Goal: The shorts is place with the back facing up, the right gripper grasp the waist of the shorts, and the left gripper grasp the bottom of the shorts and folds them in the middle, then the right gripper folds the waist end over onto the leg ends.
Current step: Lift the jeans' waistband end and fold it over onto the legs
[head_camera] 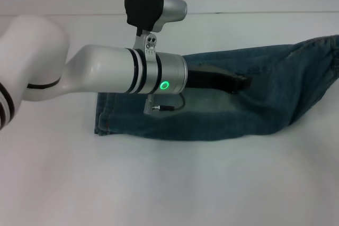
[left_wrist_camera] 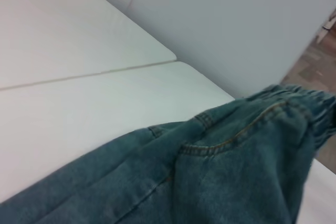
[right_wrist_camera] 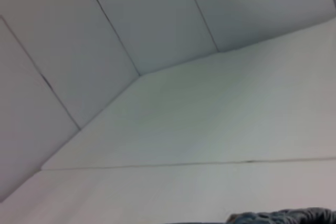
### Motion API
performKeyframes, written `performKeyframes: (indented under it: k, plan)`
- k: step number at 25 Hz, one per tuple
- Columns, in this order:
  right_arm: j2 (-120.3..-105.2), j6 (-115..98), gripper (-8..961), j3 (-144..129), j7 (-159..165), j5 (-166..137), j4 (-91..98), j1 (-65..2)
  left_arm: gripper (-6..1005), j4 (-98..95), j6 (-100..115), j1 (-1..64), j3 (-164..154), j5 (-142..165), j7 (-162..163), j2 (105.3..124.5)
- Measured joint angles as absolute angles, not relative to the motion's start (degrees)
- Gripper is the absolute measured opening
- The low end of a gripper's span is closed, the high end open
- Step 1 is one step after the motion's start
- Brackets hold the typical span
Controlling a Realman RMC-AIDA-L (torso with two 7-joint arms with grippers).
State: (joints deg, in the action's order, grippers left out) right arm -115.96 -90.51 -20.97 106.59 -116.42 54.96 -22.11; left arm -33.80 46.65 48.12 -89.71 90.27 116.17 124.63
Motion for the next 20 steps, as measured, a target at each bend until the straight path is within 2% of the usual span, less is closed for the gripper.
performKeyframes:
  k: [5, 9, 20]
  plan:
    - [-117.27, -92.46, 25, -21.27, 108.30, -115.77, 59.19, -22.89, 139, -33.79, 40.37, 48.78, -96.57, 86.52, 116.40, 124.63]
    - [-117.43, -93.93, 25, -21.28, 109.57, -115.49, 60.56, -24.15, 33, -33.19, 36.11, 49.87, -102.23, 83.16, 116.56, 124.63]
    - [-117.43, -96.27, 25, -21.91, 112.33, -115.48, 63.74, -28.00, 36, -32.75, 30.17, 51.81, -112.48, 75.94, 116.67, 124.63]
